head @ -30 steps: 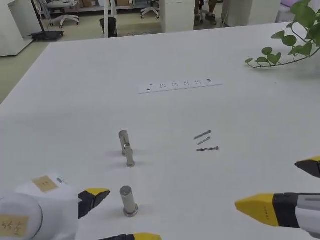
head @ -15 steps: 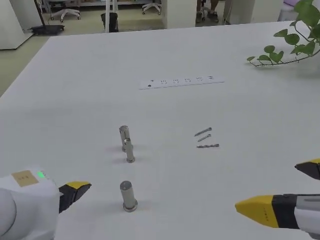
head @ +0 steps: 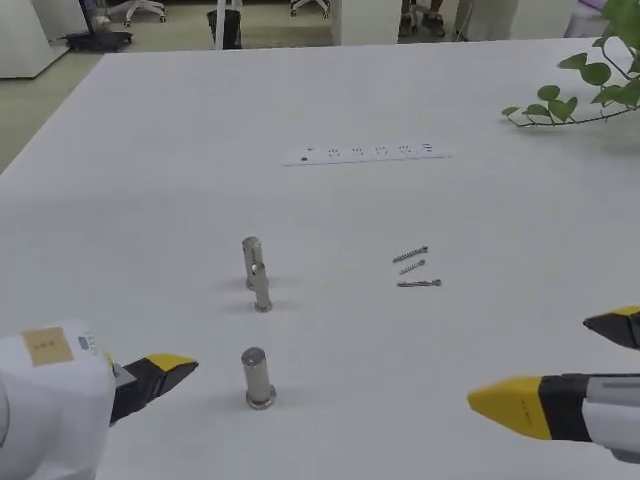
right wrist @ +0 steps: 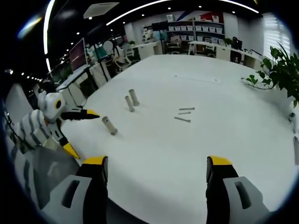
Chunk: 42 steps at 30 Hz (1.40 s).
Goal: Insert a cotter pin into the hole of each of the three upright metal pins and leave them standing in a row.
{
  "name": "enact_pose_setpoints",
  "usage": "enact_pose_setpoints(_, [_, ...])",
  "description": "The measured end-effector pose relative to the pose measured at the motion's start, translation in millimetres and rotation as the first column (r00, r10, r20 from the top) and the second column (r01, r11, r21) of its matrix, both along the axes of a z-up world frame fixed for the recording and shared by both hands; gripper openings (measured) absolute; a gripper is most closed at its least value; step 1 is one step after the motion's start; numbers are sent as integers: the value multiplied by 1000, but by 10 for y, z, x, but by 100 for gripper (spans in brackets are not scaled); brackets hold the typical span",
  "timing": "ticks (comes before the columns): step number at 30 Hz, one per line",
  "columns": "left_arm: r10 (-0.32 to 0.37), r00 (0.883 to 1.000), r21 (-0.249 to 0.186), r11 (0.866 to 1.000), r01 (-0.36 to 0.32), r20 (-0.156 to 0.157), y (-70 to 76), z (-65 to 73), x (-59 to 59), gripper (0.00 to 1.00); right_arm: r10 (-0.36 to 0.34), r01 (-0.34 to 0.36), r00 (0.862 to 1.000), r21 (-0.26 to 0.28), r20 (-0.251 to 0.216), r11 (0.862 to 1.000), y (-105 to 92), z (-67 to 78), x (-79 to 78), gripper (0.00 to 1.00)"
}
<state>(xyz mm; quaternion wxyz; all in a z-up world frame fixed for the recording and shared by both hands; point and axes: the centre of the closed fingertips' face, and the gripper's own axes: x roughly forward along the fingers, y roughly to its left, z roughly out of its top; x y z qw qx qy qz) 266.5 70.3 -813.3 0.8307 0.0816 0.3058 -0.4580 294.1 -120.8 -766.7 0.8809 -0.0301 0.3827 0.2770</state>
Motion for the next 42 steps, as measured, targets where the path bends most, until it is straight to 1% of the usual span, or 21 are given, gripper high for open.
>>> enact_pose_setpoints(2, [7,1000,-8,1000,-7,-9,7,-6,-12,99,3,-3,1000,10,1,1000,18,11,13,86])
enact_pose_setpoints(3, [18,1000,-9,1000,-18,-8,17,-7,-1,99,4,-4,1000,11,2,1000,24,14,21,86])
enact_pose_setpoints(6, [36,999,-13,999,-36,-19,55,-20,1,99,12,-12,1000,-1,7,1000,35,22,63,86])
enact_pose_setpoints(8, [44,999,-16,999,-45,-14,71,-14,7,99,16,-16,1000,-6,5,1000,40,23,84,86])
enact_pose_setpoints(10, [54,998,-18,998,-54,-20,93,-14,8,99,34,-33,999,-15,23,999,52,45,125,85])
enact_pose_setpoints(14, [61,998,-24,998,-62,-28,128,-6,4,99,71,-69,997,-65,32,996,30,65,217,84])
enact_pose_setpoints(16, [59,998,-25,998,-60,-36,135,-20,-9,99,87,-84,995,-69,39,994,38,81,249,84])
enact_pose_setpoints(19, [58,998,-20,998,-59,-37,149,-37,-22,99,114,-112,993,-58,38,992,60,94,295,83])
enact_pose_setpoints(23, [64,997,-31,997,-65,-35,149,-23,-29,99,150,-146,987,-79,57,986,71,107,384,82])
enact_pose_setpoints(26, [69,997,-38,997,-71,-42,149,-18,-36,99,179,-173,982,-97,54,980,77,80,448,79])
enact_pose_setpoints(28, [75,996,-44,996,-77,-41,155,-7,-33,99,206,-200,978,-119,39,973,82,43,487,78])
enact_pose_setpoints(29, [79,996,-46,996,-81,-42,160,-5,-29,99,209,-204,977,-121,35,971,84,32,505,78])
enact_pose_setpoints(31, [88,995,-51,995,-91,-51,181,-13,-23,99,245,-238,969,-132,41,962,103,26,553,76])
enact_pose_setpoints(33, [93,994,-54,994,-96,-59,191,-21,-25,99,248,-241,968,-137,36,961,106,23,597,76])
enact_pose_setpoints(35, [96,993,-53,994,-100,-64,201,-30,-27,99,268,-260,963,-152,32,954,106,13,653,76])
enact_pose_setpoints(37, [103,993,-56,993,-106,-62,212,-28,-19,99,307,-295,951,-184,38,937,101,2,706,74])
enact_pose_setpoints(38, [119,991,-57,991,-122,-54,227,-23,7,99,321,-308,946,-197,37,931,97,-6,722,73])
enact_pose_setpoints(39, [123,992,-61,990,-125,-37,236,-9,26,99,328,-316,944,-212,25,925,83,-30,743,70])
enact_pose_setpoints(40, [123,992,-67,990,-124,-29,236,5,31,99,340,-329,940,-222,12,918,74,-52,750,69])
enact_pose_setpoints(41, [126,992,-69,989,-127,-29,234,8,34,99,357,-348,934,-237,-5,907,65,-82,765,69])
enact_pose_setpoints(42, [131,991,-72,988,-134,-33,233,8,38,99,360,-352,933,-249,-16,902,54,-101,779,69])
